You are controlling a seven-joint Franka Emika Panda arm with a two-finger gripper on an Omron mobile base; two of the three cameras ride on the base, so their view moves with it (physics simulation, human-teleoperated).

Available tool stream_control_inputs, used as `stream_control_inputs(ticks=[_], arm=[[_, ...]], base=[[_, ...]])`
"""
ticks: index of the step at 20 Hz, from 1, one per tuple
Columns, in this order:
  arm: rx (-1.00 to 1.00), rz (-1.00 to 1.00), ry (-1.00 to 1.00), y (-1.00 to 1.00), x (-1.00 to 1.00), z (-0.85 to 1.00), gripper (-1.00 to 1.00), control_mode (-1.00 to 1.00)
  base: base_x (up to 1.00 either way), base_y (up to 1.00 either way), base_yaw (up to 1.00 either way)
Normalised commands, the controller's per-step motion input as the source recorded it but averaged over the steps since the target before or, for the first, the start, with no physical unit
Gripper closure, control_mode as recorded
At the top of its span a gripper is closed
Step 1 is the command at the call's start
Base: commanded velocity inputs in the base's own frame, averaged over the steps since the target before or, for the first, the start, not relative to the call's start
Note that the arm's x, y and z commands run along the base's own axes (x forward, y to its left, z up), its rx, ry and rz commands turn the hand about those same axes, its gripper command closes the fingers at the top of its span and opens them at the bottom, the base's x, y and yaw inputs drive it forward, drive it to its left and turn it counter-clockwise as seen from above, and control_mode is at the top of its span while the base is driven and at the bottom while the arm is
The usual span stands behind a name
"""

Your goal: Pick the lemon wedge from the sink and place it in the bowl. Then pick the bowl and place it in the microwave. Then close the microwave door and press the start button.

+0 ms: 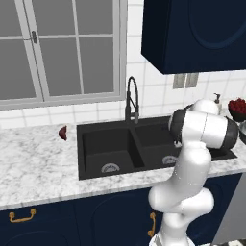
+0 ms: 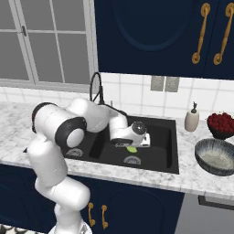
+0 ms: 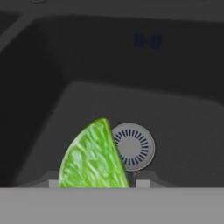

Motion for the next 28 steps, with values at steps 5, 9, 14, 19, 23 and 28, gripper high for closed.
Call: stream_control_inputs(ticks=[5, 9, 14, 19, 23, 28], arm=[[0.01, 0.0, 0.0, 0.0, -0.49, 1.0, 1.0, -1.0], [0.0, 0.0, 0.0, -0.01, -0.49, 1.0, 1.0, -1.0], [-0.01, 0.0, 0.0, -0.03, -0.51, 1.0, 1.0, -1.0], [-0.13, -0.01, -0.01, -0.01, -0.57, 0.68, 1.0, -1.0], [-0.23, -0.05, 0.0, 0.0, -0.42, 0.51, 1.0, -1.0], [-0.22, -0.06, 0.18, -0.04, -0.01, 0.47, 1.0, -1.0]], base=[[0.0, 0.0, 0.0], [0.0, 0.0, 0.0], [0.0, 0.0, 0.0], [0.0, 0.0, 0.0], [0.0, 0.0, 0.0], [0.0, 0.0, 0.0]])
